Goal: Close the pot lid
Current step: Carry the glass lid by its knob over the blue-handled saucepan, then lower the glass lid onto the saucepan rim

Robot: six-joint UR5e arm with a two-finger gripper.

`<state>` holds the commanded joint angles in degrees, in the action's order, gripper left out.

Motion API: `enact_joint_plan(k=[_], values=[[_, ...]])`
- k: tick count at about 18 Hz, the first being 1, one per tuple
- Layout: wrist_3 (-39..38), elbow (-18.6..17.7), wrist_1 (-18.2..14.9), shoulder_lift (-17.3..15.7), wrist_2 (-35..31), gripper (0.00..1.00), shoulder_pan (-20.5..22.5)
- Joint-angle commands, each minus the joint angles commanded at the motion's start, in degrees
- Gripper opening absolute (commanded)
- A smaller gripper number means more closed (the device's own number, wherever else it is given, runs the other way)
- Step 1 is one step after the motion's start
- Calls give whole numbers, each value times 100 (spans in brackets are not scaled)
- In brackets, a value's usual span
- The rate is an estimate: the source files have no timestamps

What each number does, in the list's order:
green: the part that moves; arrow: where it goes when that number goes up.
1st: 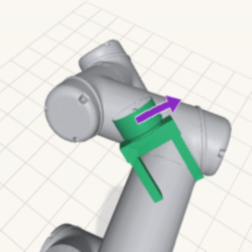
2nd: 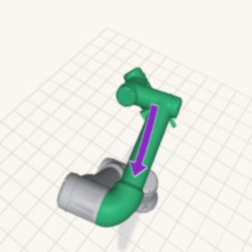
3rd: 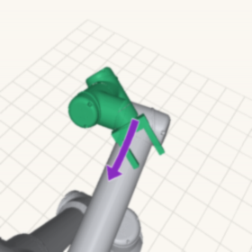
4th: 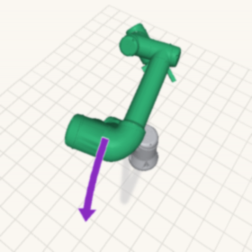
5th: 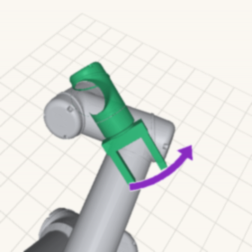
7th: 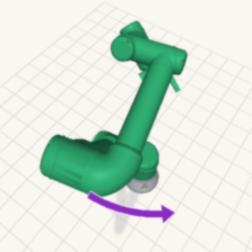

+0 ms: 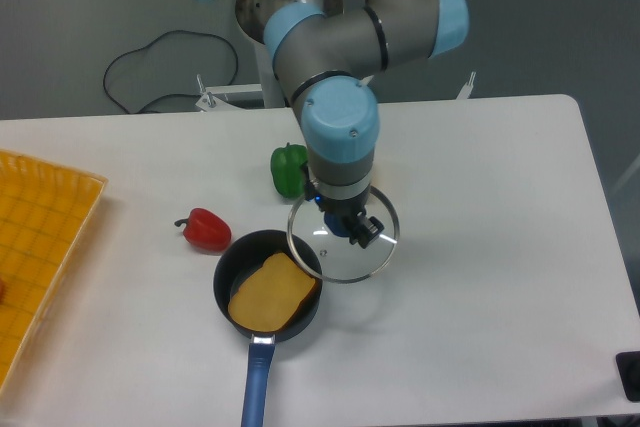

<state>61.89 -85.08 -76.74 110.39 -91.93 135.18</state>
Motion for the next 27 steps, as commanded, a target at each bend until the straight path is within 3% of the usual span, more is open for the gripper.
enact_joint_plan(k=[6,13,18,27], values=[[-730,-35,291,167,0,52,-405],[-1073,-44,300,237,0,52,-572],[-1390,-44,686,343,123,52,-669],[-1443,-44,704,396,132,52,-713]])
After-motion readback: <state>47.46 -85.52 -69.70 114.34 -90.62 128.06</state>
